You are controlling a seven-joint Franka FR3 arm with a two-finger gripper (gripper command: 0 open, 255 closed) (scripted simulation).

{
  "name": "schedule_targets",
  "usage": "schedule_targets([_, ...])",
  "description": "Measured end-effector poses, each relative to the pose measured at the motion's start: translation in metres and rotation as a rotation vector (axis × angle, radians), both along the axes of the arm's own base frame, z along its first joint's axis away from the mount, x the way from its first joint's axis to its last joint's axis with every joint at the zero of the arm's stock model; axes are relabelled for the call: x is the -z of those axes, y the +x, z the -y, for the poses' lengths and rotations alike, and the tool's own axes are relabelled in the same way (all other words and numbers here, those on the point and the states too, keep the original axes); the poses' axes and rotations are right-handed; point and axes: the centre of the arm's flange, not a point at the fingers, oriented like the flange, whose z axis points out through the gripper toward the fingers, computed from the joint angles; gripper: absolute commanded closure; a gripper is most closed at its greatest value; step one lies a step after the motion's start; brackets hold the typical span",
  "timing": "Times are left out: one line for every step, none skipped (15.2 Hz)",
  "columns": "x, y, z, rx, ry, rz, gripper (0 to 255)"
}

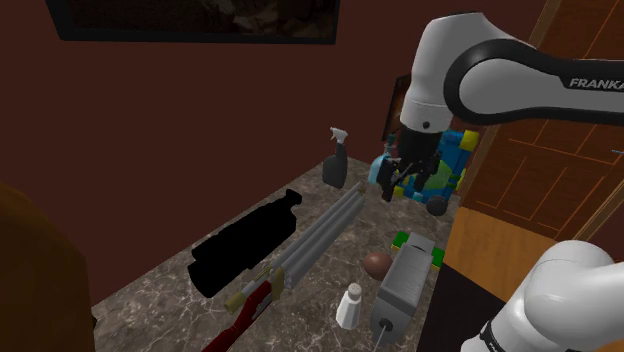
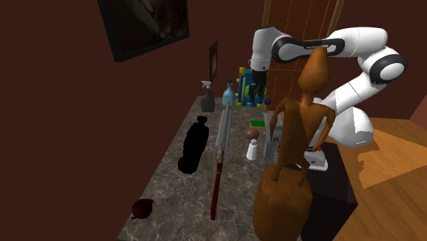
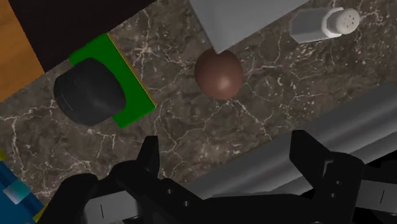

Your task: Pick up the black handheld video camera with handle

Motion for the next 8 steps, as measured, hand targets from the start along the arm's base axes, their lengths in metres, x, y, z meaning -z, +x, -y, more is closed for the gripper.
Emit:
schedule_targets([0.005,0.004,-0.013,0.037,-0.001,0.0,0])
schedule_targets([0.007,0.008,-0.024,0.074,-0.001,0.001,0])
schedule_targets([0.009,0.013,-0.036,0.111,-0.001,0.001,0])
schedule_targets([0.014,0.017,-0.046,0.148,-0.002,0.002,0])
schedule_targets([0.018,0.022,-0.058,0.185,-0.003,0.002,0])
schedule_targets([0.02,0.028,-0.069,0.222,-0.004,0.003,0])
schedule_targets([0.024,0.033,-0.08,0.259,-0.004,0.003,0])
schedule_targets([0.026,0.04,-0.092,0.295,-0.005,0.004,0])
